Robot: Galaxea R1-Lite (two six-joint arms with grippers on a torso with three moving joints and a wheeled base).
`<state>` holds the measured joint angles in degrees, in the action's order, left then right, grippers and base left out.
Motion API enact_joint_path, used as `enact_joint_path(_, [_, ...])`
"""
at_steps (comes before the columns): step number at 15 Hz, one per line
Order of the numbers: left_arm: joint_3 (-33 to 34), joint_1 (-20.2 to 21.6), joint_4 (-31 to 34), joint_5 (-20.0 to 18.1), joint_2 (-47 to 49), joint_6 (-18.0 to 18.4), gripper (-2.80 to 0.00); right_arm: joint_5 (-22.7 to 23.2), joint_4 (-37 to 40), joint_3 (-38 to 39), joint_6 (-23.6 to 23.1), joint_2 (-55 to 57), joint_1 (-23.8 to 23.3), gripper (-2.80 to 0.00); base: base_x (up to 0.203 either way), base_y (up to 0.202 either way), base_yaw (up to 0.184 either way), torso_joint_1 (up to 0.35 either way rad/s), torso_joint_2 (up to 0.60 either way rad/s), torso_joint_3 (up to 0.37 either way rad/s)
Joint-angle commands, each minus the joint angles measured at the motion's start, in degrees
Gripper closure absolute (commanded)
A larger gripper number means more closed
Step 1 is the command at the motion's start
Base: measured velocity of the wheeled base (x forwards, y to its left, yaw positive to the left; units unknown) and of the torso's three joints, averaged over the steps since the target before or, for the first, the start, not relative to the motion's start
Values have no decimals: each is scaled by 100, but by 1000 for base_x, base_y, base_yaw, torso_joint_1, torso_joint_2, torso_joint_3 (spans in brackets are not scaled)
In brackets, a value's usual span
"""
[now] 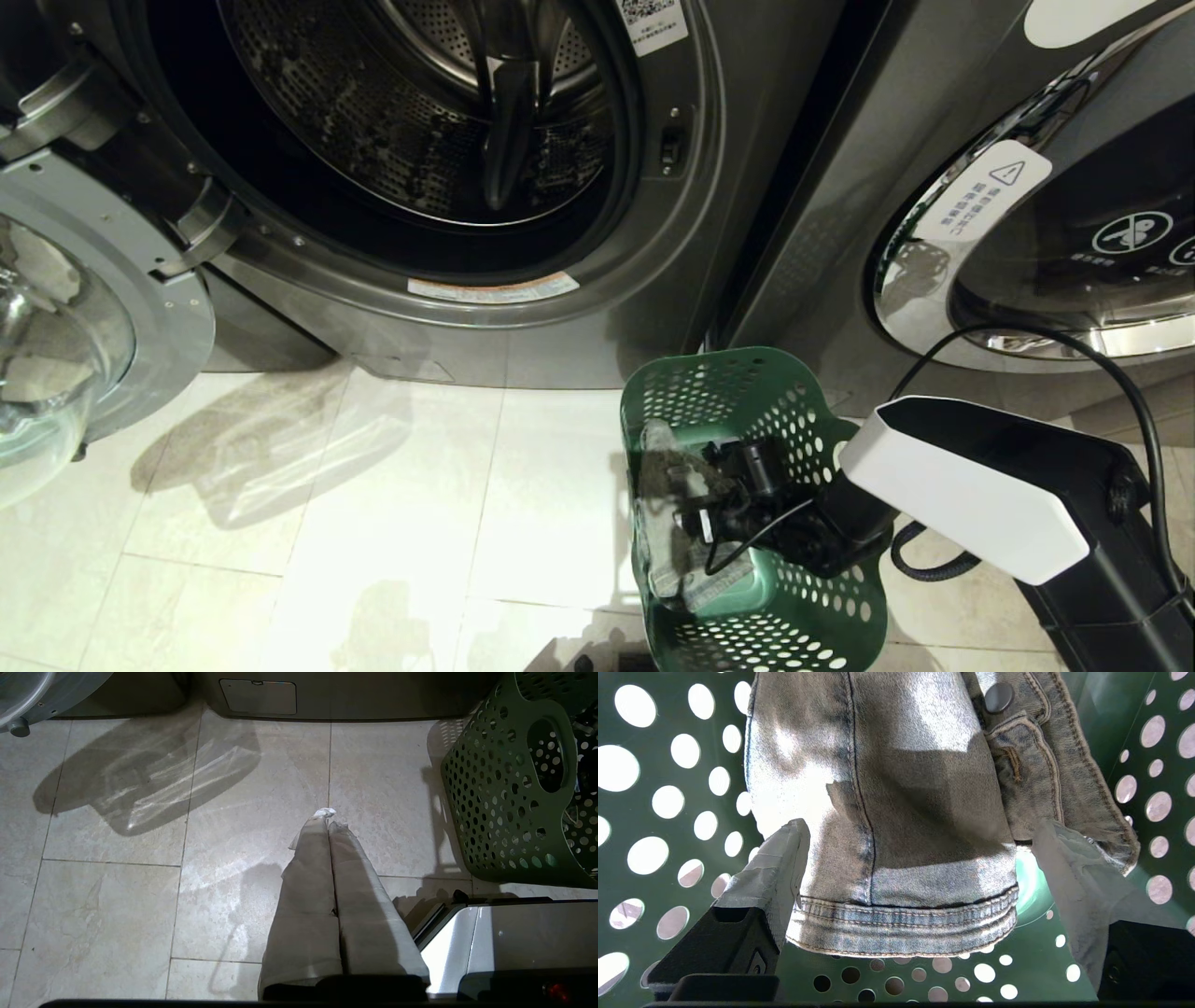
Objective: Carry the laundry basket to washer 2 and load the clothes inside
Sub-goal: Place the clothes into the washing machine
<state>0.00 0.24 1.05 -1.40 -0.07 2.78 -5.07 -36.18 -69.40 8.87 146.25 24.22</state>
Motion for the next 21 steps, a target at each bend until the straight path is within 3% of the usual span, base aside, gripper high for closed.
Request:
enact_joint_path(1, [9,2,1,0,-1,3,0,-3,-21,-12,10,15,4,-280,0,0,0,0,0,0])
enact_joint_path(21, [9,2,1,0,-1,3,0,41,32,-197,124,176,4,-280,0,0,0,0,0,0])
